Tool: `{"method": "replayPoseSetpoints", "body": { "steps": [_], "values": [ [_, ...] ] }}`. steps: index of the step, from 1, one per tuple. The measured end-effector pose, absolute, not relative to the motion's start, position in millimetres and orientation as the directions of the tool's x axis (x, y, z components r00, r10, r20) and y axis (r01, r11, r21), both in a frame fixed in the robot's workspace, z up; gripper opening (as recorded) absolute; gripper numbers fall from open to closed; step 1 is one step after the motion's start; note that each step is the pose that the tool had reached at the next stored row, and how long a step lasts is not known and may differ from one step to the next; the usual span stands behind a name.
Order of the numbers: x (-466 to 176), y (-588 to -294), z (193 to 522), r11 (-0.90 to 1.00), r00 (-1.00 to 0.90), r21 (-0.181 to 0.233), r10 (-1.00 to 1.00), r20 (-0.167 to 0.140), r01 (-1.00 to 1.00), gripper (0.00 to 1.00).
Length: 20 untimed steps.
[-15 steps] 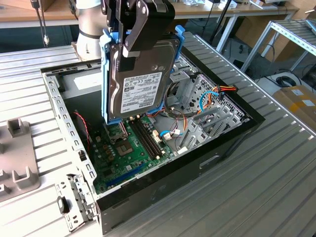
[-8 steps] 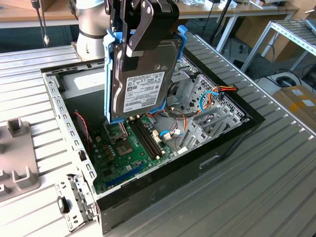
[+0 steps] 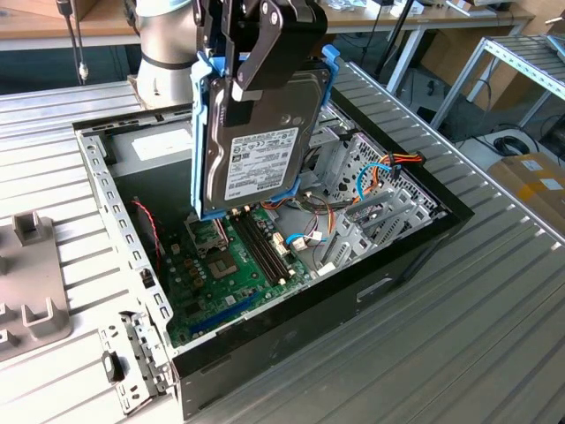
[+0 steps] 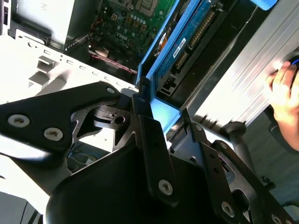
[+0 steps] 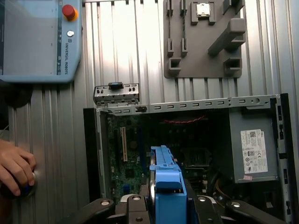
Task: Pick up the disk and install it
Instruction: 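Pick up the disk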
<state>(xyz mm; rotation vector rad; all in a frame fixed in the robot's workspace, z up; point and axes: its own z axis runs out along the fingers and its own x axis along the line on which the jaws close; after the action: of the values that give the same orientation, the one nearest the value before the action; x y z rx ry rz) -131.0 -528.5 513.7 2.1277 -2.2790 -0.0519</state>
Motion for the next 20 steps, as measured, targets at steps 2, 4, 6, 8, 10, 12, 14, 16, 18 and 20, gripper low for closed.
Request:
{"method": "replayPoseSetpoints", "body": {
  "steps": [2, 4, 6, 8, 10, 12, 14, 16, 18, 20],
  "values": [
    [-130, -528, 514, 0.068, -0.069, 0.040, -0.998, -0.005, -0.997, 0.37],
    [-129, -528, 514, 0.068, -0.069, 0.040, -0.998, -0.005, -0.997, 0.37],
    [-127, -528, 514, 0.068, -0.069, 0.040, -0.998, -0.005, -0.997, 0.37],
    [-126, -528, 513, 0.068, -0.069, 0.040, -0.998, -0.005, -0.997, 0.37],
    [-124, -528, 513, 0.068, -0.069, 0.040, -0.998, -0.005, -0.997, 0.37],
    [-123, -528, 513, 0.068, -0.069, 0.040, -0.998, -0.005, -0.997, 0.37],
    [-122, -528, 513, 0.068, -0.069, 0.040, -0.998, -0.004, -0.997, 0.37],
    [-121, -528, 513, 0.068, -0.069, 0.040, -0.998, -0.004, -0.997, 0.37],
    [-119, -528, 513, 0.068, -0.069, 0.040, -0.998, -0.004, -0.997, 0.37],
    [-118, -528, 513, 0.069, -0.069, 0.040, -0.998, -0.004, -0.997, 0.37]
  ]
}}
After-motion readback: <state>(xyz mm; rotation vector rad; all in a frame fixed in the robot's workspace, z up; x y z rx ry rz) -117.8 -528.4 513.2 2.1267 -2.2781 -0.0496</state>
